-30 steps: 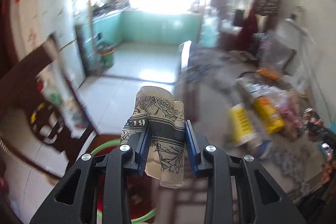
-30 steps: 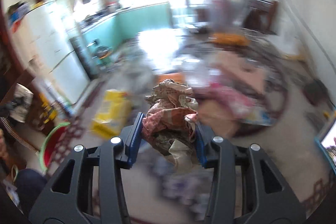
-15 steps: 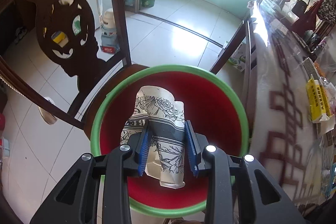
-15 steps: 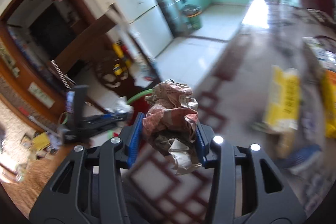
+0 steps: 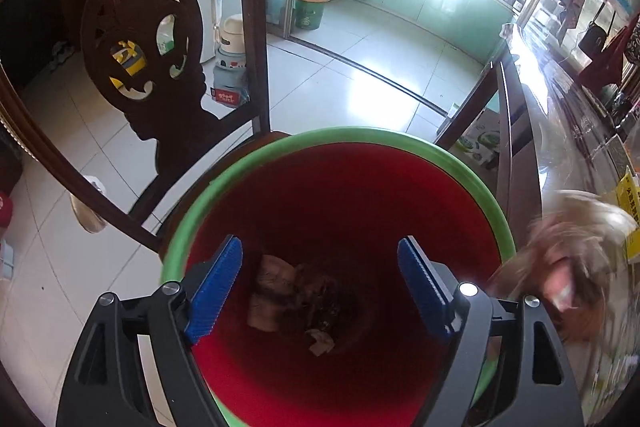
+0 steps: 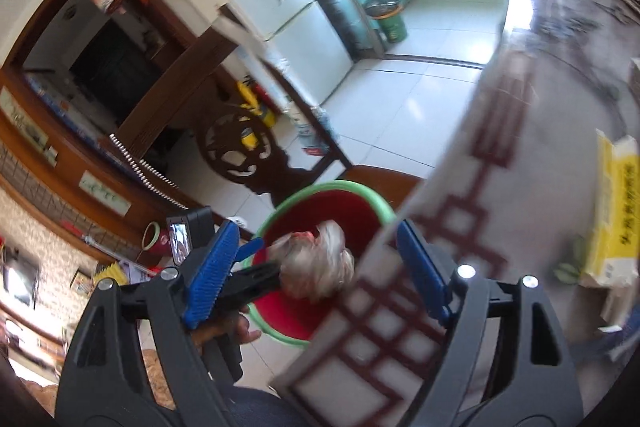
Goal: Collect trash
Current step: 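Carry both items to the red bucket and open both tools to drop them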
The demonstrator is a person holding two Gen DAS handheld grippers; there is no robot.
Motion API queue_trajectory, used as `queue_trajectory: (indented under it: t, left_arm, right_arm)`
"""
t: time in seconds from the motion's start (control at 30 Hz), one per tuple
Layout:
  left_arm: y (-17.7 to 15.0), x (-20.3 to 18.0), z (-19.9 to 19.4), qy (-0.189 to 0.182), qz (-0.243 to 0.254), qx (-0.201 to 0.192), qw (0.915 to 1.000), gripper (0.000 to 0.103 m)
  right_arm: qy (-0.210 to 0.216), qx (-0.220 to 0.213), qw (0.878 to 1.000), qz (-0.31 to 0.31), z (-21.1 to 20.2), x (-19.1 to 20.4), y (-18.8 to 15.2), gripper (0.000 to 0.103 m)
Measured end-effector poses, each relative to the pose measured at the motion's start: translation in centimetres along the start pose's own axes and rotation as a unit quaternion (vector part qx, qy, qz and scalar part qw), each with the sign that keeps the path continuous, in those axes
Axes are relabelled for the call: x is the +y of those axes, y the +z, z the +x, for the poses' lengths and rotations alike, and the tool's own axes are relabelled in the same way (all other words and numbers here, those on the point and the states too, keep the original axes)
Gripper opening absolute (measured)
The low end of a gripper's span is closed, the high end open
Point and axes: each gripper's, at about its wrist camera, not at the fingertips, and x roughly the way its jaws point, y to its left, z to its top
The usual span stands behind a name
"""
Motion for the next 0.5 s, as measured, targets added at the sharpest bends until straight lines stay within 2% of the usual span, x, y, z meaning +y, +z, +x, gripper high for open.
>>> queue_trajectory:
  t: [0.1,0.2,0.23,0.27,0.4,0.43,0.5]
  left_arm:
    - [-0.1,-0.1,0.8,0.002,-0.005,0.001,1.0,0.077]
    - [-0.5,-0.6,2.5,0.0,-0.009,0.02,0.9998,0.077]
    - [-0.6,-1.2,2.9,0.018,0.003,0.018,0.9997,0.076]
    - [-0.5,-1.8,3.0,0.019,0.019,0.022,0.9994,0.073]
    - [0.8,-3.3,2.0,0.008,0.049,-0.027,0.9984,0.074]
    - [1.1,-3.4,2.4,0.007,0.041,-0.017,0.999,0.074]
    - [1.4,-3.4,3.6,0.007,0.024,0.033,0.9992,0.074]
  right_arm:
    - [-0.029,-0.006,1.0,0.003,-1.7,-2.0,-0.8,0.08]
    - [-0.065,-0.01,0.998,0.004,-4.1,-4.3,-1.7,0.08]
    - [-0.081,-0.012,0.997,0.005,-5.2,-5.1,-2.1,0.08]
    - [-0.092,-0.013,0.996,0.005,-6.0,-5.9,-2.4,0.08]
    - [-0.129,-0.026,0.991,0.017,-8.6,-8.5,-2.9,0.08]
    - [-0.132,-0.029,0.991,0.023,-9.0,-8.9,-2.9,0.08]
    - [-0.136,-0.041,0.989,0.04,-9.9,-9.8,-2.9,0.08]
